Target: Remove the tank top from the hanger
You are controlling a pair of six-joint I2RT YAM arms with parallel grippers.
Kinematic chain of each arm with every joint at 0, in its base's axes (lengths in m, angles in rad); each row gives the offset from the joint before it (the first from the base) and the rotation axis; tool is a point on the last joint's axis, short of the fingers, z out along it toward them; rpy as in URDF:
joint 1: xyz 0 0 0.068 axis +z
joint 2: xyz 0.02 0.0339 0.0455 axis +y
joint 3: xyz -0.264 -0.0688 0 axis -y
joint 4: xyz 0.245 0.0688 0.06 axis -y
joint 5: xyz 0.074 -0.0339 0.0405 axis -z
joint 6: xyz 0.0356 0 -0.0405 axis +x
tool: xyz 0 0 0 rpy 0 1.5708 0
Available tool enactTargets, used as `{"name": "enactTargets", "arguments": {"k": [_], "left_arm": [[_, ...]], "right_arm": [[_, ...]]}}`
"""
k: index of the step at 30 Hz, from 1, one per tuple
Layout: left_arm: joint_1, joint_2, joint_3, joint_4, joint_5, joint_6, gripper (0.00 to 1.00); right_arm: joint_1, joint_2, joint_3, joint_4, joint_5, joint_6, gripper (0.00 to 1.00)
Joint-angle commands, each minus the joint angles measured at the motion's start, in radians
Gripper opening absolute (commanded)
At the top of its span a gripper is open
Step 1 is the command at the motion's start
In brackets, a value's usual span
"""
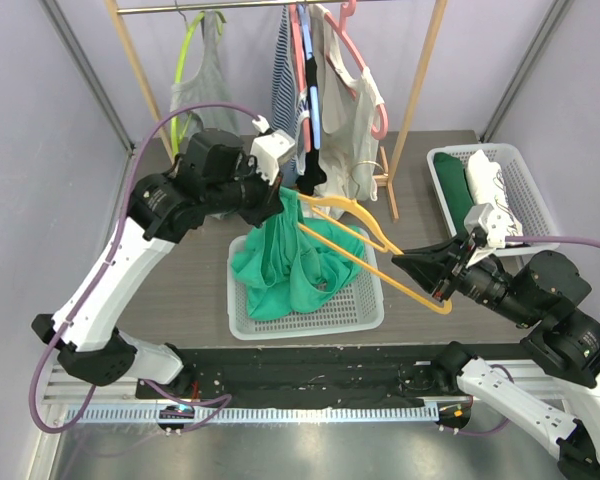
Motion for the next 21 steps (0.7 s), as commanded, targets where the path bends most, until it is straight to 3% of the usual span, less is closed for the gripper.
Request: {"name": "enactTargets", "arguments": {"k": [1, 15, 21], "left_arm": [[0.003, -0.04, 0.103, 0.017, 0.032, 0.04, 0.0], [0.012, -0.039, 0.265, 0.06, -0.069, 0.106, 0.0], [0.004, 0.03, 0.382, 0.099, 0.02, 0.092, 0.0]], "right_arm": [[0.001, -0.007, 0.015, 0.063, 0.036, -0.003, 0.01], [0.001, -0.034, 0.021, -0.039, 0.051, 0.0, 0.01], [0.001, -0.091, 0.07, -0.102, 0.039, 0.021, 0.01]]}}
